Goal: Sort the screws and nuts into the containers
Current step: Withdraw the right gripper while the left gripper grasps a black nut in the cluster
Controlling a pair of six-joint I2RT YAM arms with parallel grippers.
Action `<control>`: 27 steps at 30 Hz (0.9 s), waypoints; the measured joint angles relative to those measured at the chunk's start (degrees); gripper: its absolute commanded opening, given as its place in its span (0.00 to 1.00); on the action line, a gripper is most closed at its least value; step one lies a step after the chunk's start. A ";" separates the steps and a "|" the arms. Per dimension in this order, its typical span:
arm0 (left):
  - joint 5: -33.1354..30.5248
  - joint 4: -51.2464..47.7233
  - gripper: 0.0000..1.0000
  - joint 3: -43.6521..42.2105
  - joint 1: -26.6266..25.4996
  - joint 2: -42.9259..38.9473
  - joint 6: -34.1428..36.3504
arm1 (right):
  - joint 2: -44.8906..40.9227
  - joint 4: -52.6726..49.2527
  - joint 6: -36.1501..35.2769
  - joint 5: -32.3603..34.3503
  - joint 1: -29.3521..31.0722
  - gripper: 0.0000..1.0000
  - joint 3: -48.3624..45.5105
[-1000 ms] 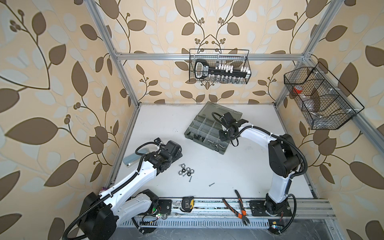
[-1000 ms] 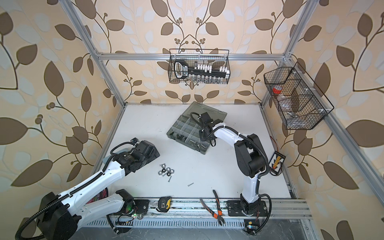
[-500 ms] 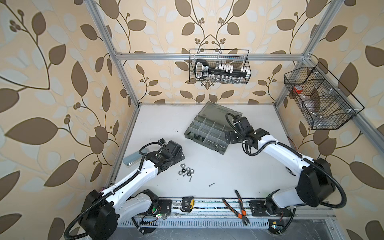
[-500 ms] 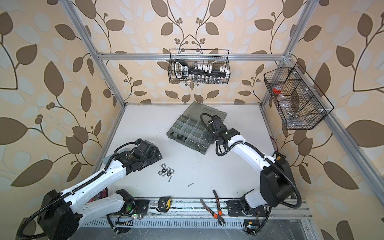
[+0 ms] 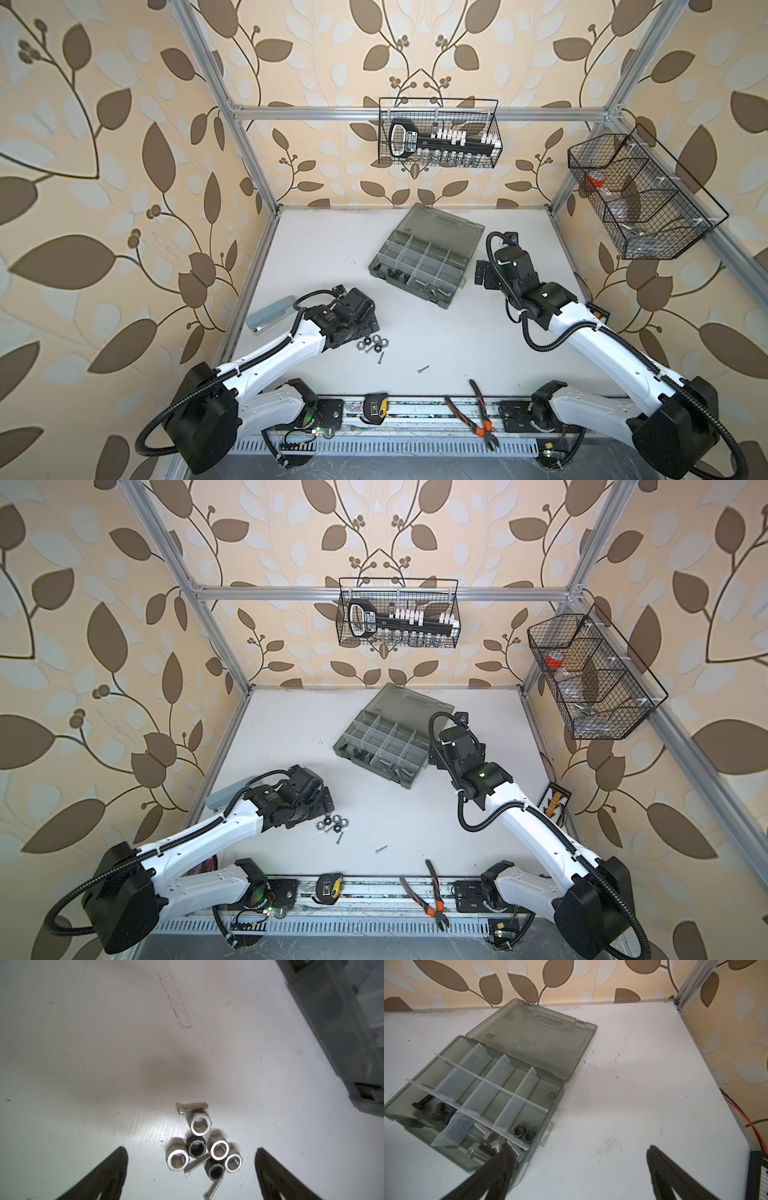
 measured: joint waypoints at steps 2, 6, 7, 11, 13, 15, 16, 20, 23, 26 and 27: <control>0.11 0.09 0.77 0.04 -1.46 1.95 -0.37 | -0.39 0.87 0.22 0.68 0.00 1.00 -0.76; 0.22 -0.07 0.67 0.39 -3.74 5.55 -0.52 | -2.36 2.78 0.48 1.27 0.00 1.00 -2.95; 0.17 -0.13 0.65 0.59 -4.04 6.21 -0.66 | -2.89 3.28 0.55 1.46 0.00 0.99 -3.43; 0.13 -0.28 0.53 2.12 -4.37 8.79 -0.09 | -4.11 4.44 0.83 2.34 0.00 1.00 -4.00; 0.04 -0.37 0.46 3.08 -4.37 9.88 0.61 | -4.28 4.90 0.87 2.78 0.00 1.00 -4.00; -0.11 -0.44 0.39 4.13 -4.37 10.95 1.42 | -4.26 5.14 0.87 3.08 0.00 1.00 -4.00; -0.17 -0.42 0.36 4.46 -4.37 11.30 1.55 | -4.26 5.16 0.87 3.26 0.00 1.00 -4.00; -0.35 -0.63 0.25 5.18 -4.37 12.50 3.08 | -4.26 5.18 0.87 3.87 0.00 1.00 -4.00; -0.31 -1.03 0.24 5.18 -4.37 13.14 4.31 | -4.26 5.18 0.87 4.28 0.00 1.00 -4.00; -0.20 -1.16 0.25 5.20 -4.37 13.68 5.51 | -4.26 5.18 0.87 4.55 0.00 1.00 -4.00; -0.17 -1.22 0.26 5.18 -4.37 13.99 5.79 | -4.26 5.18 0.87 4.57 0.00 1.00 -4.00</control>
